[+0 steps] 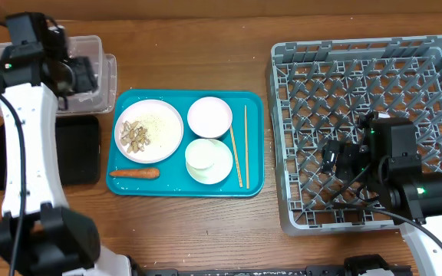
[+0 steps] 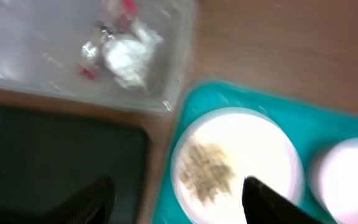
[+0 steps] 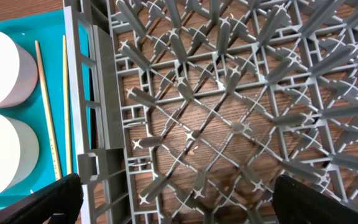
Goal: Sort waste into correct bins and load items into the dishwasher
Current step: 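Grasp the white cup from the tray with the left gripper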
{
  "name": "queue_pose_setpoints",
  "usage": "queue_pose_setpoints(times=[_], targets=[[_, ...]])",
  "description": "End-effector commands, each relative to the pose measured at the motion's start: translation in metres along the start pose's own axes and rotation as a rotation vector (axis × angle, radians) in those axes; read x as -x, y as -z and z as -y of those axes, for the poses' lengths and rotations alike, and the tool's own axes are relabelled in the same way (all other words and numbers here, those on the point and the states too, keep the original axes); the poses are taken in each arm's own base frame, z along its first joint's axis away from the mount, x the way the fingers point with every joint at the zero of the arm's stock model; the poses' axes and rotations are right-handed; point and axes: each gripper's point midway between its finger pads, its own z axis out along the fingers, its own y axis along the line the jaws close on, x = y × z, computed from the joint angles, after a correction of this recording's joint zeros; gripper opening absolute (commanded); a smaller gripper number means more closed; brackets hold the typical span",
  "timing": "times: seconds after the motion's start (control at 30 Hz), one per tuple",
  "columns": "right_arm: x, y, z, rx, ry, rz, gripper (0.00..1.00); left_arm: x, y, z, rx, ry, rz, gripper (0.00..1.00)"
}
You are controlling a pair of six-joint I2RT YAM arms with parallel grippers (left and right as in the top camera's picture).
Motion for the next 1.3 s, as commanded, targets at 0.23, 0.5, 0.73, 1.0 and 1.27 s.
queue_pose_setpoints(times=[0.23,0.5,0.73,1.0,1.27], targets=[[0.010,0.006,0.000,-0.006,-0.001,0.033,1.00,-0.098,0.017,0.071,-0.182,-0.095,-0.388,0.69],[0.003,0.008,-0.024,0.136,0.004,-0.005,1.00,-0.135,0.014,0.100,-0.201,-0.193,-0.496,0.67],[0.000,0.010,-0.036,0.205,0.006,-0.026,1.00,-0.145,0.021,0.126,-0.297,-0.194,-0.527,0.66],[-0.002,0.010,-0.036,0.203,0.004,-0.034,1.00,-0.175,0.002,0.166,-0.308,-0.301,-0.532,0.66],[-0.006,0.010,-0.034,0.197,0.003,-0.051,1.00,-0.209,-0.047,0.168,-0.233,-0.314,-0.539,0.57]])
